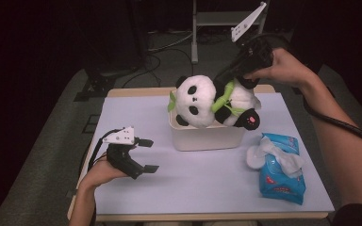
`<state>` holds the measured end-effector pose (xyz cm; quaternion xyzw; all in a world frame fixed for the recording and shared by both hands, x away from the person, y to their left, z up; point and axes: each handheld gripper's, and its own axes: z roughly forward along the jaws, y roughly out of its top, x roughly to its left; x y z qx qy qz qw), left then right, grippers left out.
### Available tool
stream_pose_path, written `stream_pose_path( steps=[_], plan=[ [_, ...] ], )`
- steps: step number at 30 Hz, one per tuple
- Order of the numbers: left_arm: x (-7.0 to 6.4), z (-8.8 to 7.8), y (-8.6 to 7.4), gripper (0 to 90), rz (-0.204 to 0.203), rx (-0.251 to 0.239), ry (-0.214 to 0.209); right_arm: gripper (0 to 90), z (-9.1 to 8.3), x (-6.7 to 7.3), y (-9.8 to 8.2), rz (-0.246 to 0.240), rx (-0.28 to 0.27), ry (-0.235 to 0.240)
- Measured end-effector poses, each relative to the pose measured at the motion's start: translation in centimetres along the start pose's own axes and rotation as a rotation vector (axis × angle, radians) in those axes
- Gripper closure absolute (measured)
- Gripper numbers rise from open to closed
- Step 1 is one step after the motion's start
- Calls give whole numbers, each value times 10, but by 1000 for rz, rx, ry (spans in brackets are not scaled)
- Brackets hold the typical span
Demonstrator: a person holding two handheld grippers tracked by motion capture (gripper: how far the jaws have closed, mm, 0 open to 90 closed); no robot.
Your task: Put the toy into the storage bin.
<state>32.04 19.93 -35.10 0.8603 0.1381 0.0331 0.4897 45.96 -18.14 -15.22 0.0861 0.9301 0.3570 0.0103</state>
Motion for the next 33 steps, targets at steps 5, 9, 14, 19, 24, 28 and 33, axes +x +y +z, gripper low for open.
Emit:
stream_pose_path(
  steps=[5, 9, 14, 19, 24, 28, 33],
  plan=[
    [1, 0, -1, 75, -7, -1, 2, 774, 9, -12, -1, 2, 8, -3],
    [2, 0, -2, 75, -14, -3, 1, 774, 17, -23, -5, 14, 6, 4],
    [3, -2, -3, 75, -16, -3, 3, 774, 22, -34, -6, 24, 10, 3],
    [4, -2, -3, 75, -18, -5, 5, 774, 30, -43, -6, 27, 31, -6],
    [4, -2, -3, 75, -20, -6, 4, 774, 40, -53, -14, 49, 39, -7],
    [4, -2, -3, 75, -14, 1, 5, 773, 50, -59, -19, 61, 46, -12],
    [4, -2, -3, 75, -17, 1, 5, 772, 69, -64, -27, 61, 74, -9]
  ],
)
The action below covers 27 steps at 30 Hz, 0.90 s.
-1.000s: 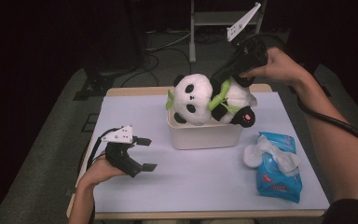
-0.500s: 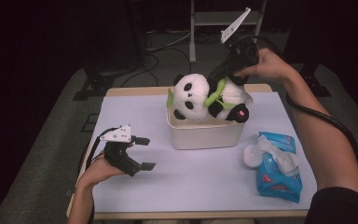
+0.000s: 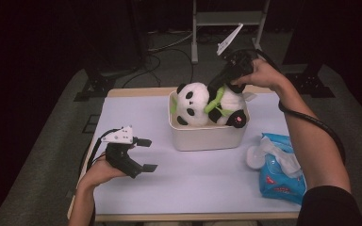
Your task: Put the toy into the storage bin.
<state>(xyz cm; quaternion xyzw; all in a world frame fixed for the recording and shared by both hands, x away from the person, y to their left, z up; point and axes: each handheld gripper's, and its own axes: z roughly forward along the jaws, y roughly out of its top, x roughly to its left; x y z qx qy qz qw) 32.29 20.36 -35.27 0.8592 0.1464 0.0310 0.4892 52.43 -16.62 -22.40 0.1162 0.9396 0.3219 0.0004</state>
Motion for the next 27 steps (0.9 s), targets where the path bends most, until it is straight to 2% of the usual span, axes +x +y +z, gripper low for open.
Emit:
stream_pose_path(
  steps=[8, 13, 20, 25, 27],
  plan=[
    [-2, 0, 1, 75, 3, 0, 0, 768, 24, -1, -8, 1, -11, 5],
    [-2, 0, 0, 75, 3, 1, 0, 767, 35, 0, -12, -1, 7, 13],
    [-3, 1, 1, 75, 5, 3, -3, 762, 45, -3, -20, 6, 11, -7],
    [-2, 1, 1, 75, 10, 7, -2, 748, 55, -4, -23, -7, 37, -12],
    [-3, 2, 1, 75, 10, 8, -3, 733, 59, -4, -25, 3, 43, -25]
  ],
)
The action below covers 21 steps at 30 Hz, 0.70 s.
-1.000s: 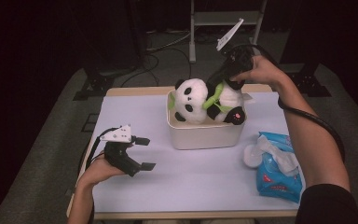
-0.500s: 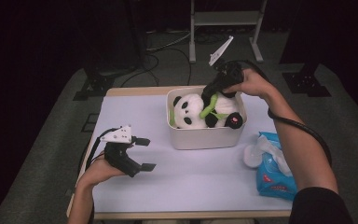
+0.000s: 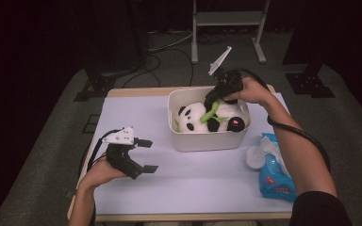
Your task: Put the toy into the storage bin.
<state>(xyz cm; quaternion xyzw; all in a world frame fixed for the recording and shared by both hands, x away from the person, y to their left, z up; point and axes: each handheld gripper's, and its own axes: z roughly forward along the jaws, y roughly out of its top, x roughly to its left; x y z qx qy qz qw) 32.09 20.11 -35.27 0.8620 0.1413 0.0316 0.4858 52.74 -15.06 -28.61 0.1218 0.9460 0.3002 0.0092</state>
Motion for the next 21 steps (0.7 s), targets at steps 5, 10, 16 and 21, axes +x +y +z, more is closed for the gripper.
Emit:
stream_pose_path(
  steps=[5, 10, 16, 21],
  plan=[
    [0, -1, 0, 75, 2, 0, 0, 696, 12, 0, -2, -6, 21, -43],
    [-1, 0, 0, 75, 6, 2, -2, 691, 18, 2, 4, -28, 27, -66],
    [0, -1, -1, 75, 0, 5, -5, 619, 19, -2, 4, -12, 14, -102],
    [0, -1, -1, 75, -3, 1, -5, 560, 16, -4, 1, 3, 1, -106]
  ],
)
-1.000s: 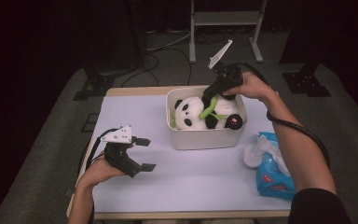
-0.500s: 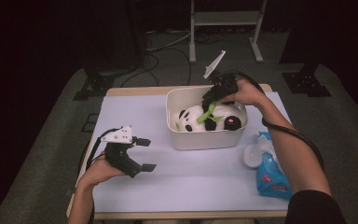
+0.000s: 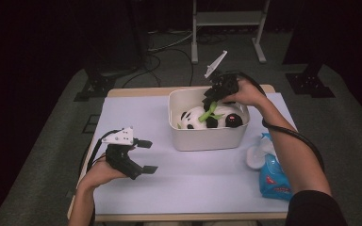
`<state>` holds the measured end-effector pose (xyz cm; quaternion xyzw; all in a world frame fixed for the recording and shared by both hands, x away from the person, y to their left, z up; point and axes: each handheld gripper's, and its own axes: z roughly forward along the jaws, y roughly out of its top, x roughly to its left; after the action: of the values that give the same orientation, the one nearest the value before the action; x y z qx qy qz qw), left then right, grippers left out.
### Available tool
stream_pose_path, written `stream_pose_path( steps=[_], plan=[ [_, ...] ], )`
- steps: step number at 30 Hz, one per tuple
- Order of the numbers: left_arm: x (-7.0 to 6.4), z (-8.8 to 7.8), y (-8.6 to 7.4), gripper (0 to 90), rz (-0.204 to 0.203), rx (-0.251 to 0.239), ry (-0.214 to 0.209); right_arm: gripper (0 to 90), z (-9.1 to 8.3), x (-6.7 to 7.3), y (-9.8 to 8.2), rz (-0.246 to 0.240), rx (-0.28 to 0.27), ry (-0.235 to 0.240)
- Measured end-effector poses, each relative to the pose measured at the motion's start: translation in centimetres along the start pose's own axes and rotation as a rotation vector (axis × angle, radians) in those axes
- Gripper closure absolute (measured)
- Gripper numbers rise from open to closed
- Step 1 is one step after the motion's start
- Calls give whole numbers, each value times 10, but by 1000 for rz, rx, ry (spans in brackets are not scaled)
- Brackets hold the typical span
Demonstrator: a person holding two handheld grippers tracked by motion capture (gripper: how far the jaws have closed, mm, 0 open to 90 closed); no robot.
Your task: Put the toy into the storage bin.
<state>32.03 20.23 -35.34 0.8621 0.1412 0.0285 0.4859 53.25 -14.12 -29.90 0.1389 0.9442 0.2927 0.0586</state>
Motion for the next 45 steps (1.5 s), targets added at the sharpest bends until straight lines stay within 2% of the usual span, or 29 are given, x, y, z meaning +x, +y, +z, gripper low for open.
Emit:
stream_pose_path(
  steps=[4, 11, 14, 20, 23, 27, 39, 45],
  plan=[
    [0, 1, 0, 75, 1, 2, -5, 559, -9, 1, -4, 8, -30, -1],
    [-2, 5, 1, 75, -1, 5, -13, 539, -21, 5, -15, 16, -37, -1],
    [-2, 5, 1, 75, 3, 9, -19, 547, -23, 7, -21, 23, -33, 17],
    [-2, 6, 2, 75, 1, 10, -18, 561, -19, 13, -30, 31, -2, 85],
    [-2, 7, 2, 75, 2, 12, -18, 564, -17, 16, -32, 32, 7, 97],
    [-2, 8, 2, 75, 12, 21, -22, 562, -19, 18, -37, 45, -26, 113],
    [-2, 10, 4, 75, 16, 20, -21, 523, -39, 31, -51, 62, -120, 106],
    [-2, 13, 5, 75, 19, 19, -26, 491, -49, 35, -64, 89, -160, 107]
  ],
)
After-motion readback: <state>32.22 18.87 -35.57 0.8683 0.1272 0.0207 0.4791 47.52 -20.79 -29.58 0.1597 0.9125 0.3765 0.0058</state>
